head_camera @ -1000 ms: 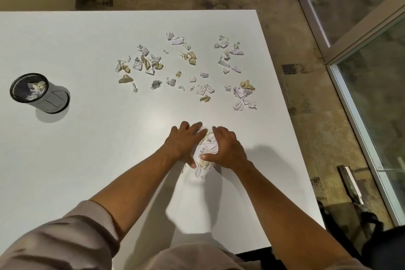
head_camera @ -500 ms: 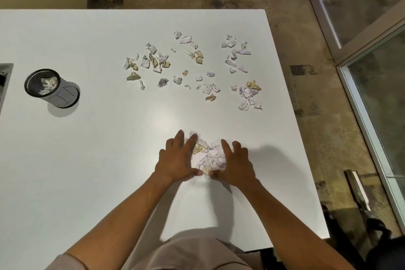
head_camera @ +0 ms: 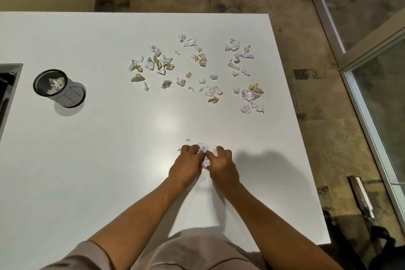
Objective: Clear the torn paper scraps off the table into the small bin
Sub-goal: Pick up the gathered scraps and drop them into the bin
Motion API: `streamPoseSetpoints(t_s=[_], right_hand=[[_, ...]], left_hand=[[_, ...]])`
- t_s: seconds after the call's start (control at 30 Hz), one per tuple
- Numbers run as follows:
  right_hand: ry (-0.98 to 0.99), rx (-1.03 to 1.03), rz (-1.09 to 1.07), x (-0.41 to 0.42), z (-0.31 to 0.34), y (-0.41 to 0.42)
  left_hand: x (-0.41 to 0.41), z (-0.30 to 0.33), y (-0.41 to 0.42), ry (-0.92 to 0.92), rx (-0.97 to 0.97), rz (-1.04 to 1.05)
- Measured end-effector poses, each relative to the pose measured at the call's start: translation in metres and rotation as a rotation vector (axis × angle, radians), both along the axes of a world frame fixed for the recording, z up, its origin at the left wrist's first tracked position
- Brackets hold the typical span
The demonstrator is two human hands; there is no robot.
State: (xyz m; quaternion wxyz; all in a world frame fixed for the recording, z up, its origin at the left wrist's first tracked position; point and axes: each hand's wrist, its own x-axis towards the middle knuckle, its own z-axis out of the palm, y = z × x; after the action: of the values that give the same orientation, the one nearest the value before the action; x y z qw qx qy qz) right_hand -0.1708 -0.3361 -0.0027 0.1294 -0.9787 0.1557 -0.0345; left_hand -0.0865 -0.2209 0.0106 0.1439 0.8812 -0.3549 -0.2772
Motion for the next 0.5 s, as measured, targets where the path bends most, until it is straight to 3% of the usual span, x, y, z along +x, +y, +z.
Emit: streamPoseSetpoints(t_s=[0.23,0.33,0.5], right_hand=[[-0.065,0.014,-0.009,-0.002,0.000,0.002],[-0.097,0.174,-0.064,-0.002,-0.001,-0.001],[-0.176,0.630,-0.172,0.003,0.011,-0.010]], left_hand=[[0.002,-0.011,0.003,-0.051,-0.116,0.081],[0.004,-0.010,0.003,0.000,-0.193,0.174],[0.010,0.001,0.009,0.186,-0.303,0.458]])
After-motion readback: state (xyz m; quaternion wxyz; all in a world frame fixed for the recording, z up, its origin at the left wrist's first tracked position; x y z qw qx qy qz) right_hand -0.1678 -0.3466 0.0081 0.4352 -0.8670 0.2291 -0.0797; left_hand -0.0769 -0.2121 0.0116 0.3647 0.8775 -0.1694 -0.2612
